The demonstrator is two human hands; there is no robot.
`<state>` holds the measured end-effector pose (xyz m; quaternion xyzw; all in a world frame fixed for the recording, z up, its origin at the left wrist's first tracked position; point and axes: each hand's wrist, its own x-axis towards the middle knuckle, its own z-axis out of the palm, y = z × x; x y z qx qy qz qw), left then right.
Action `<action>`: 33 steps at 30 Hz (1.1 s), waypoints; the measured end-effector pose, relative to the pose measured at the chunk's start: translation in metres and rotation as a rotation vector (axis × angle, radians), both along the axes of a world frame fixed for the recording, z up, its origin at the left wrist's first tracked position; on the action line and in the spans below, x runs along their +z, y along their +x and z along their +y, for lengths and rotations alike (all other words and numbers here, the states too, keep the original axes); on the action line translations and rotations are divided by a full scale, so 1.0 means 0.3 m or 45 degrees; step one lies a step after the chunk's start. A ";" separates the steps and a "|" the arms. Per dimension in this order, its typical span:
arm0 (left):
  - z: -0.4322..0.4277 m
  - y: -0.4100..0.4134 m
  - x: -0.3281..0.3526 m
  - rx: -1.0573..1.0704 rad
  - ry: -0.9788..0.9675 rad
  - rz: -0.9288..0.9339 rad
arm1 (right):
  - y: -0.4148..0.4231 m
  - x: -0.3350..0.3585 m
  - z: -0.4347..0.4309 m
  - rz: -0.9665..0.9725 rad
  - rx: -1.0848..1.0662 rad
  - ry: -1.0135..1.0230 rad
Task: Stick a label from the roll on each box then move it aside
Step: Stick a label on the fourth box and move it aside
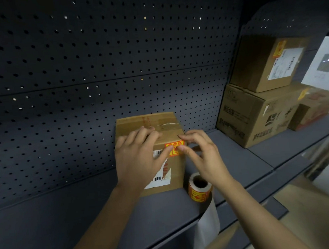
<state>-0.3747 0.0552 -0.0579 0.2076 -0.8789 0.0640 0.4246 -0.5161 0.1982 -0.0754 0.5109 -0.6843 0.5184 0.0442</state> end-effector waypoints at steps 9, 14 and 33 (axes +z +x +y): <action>-0.006 -0.005 -0.003 0.011 -0.075 0.008 | 0.031 -0.022 -0.033 0.078 -0.202 -0.074; -0.014 0.017 -0.003 -0.015 -0.053 -0.111 | 0.046 0.006 -0.025 0.019 -0.146 -0.025; -0.048 0.178 -0.165 -0.322 1.713 0.329 | 0.070 -0.092 -0.049 -0.650 0.067 0.353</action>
